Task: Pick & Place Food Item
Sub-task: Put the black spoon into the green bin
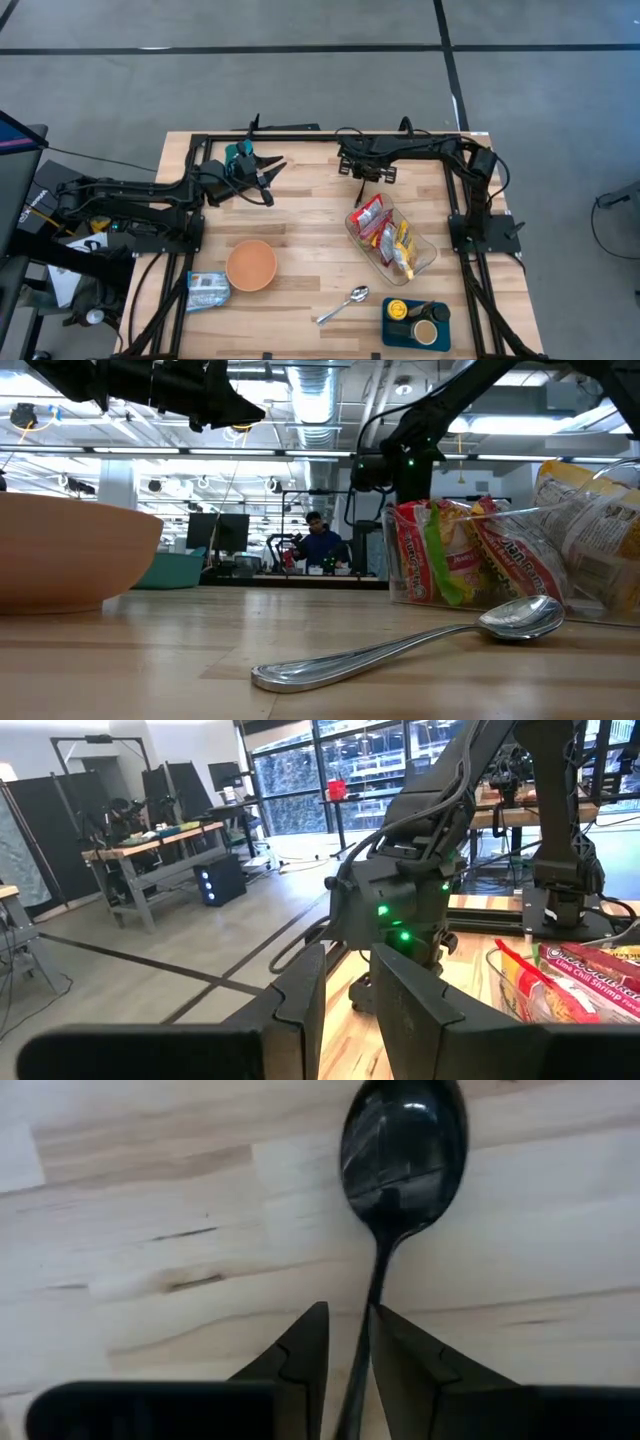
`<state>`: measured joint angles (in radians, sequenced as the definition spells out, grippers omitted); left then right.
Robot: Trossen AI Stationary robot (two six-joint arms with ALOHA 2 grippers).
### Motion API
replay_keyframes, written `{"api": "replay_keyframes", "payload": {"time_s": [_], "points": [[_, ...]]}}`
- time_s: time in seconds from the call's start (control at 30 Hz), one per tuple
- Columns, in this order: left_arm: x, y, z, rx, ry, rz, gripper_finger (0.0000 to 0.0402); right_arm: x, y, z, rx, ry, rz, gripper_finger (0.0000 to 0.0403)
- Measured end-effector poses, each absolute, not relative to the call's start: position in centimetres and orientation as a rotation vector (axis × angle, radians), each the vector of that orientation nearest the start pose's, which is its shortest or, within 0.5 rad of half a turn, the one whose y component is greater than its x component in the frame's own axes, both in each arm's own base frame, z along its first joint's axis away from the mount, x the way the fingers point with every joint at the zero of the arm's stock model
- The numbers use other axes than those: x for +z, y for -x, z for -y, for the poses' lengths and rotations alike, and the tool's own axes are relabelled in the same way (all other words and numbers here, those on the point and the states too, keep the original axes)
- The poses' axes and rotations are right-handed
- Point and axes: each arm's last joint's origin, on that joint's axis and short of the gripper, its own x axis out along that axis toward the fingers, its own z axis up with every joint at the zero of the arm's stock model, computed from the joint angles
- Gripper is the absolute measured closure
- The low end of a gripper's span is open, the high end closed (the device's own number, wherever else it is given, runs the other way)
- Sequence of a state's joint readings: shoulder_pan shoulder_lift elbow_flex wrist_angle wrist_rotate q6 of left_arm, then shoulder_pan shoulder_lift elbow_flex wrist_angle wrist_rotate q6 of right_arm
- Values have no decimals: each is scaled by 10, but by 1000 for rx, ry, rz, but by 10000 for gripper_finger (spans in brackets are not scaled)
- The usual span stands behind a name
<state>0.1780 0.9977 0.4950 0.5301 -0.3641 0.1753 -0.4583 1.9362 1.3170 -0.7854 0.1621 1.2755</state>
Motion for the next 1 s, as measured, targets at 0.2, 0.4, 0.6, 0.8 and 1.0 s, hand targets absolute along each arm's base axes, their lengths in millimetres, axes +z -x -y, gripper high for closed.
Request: {"api": "replay_keyframes", "payload": {"time_s": [0.2,0.4,0.6,0.8,1.0], "points": [[262,-210,-48,545,-168,-20,325,162,-323,166,-1394,-1181,-889,332],[260,-210,-48,543,-171,-46,325,158,-322,166,-1404,-1185,-874,332],[260,-210,-48,542,-171,-50,325,154,-319,165,-1422,-1200,-870,332],[260,-210,-48,542,-171,-50,325,154,-320,168,-1412,-1211,-843,332],[260,-210,-48,542,-171,-49,325,137,-322,166,-1430,-1204,-905,332]]}}
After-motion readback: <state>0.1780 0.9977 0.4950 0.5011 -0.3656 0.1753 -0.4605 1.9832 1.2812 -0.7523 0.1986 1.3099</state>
